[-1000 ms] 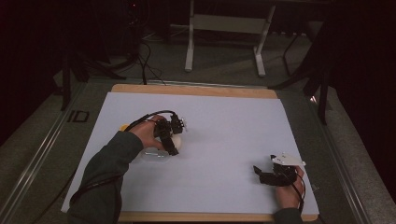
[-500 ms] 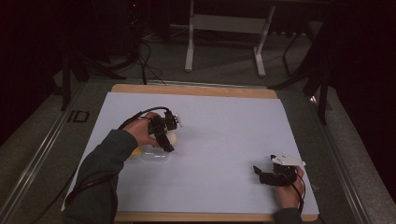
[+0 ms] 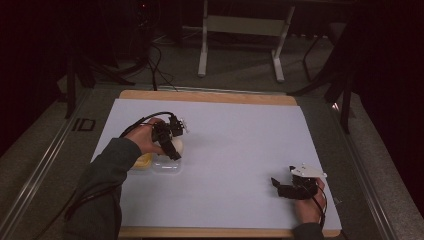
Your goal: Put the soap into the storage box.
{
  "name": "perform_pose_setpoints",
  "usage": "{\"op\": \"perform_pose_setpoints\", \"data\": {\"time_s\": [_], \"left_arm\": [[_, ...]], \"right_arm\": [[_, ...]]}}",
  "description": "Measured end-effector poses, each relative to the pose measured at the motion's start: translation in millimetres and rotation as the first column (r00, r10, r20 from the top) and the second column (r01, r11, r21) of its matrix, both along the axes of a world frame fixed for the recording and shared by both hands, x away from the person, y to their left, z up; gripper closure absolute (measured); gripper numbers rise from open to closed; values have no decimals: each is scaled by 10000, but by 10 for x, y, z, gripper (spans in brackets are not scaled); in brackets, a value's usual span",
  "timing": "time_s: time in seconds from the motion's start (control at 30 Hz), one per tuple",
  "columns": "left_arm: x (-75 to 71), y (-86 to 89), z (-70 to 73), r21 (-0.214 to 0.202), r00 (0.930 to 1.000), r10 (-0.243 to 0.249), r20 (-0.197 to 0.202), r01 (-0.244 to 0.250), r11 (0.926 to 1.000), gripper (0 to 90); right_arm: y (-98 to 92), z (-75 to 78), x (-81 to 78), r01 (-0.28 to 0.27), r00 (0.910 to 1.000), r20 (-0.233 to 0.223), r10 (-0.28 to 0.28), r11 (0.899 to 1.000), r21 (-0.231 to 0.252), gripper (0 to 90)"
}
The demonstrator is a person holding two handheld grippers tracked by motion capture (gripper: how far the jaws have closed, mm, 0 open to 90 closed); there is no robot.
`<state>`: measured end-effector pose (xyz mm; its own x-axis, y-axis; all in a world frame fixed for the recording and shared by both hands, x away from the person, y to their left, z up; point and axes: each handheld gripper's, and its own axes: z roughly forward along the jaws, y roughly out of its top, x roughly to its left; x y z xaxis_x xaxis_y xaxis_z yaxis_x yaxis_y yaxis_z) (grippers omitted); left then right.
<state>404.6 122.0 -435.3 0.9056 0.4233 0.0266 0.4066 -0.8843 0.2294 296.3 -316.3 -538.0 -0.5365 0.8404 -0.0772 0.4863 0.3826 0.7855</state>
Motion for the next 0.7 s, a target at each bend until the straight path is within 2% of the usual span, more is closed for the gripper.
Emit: {"op": "perform_pose_setpoints", "data": {"time_s": [0.7], "left_arm": [[40,309,38,41,9968,767,202,-768,9970,229]], "right_arm": [[2,0,-1,-1,10000,27,1,10000,-29,143]]}}
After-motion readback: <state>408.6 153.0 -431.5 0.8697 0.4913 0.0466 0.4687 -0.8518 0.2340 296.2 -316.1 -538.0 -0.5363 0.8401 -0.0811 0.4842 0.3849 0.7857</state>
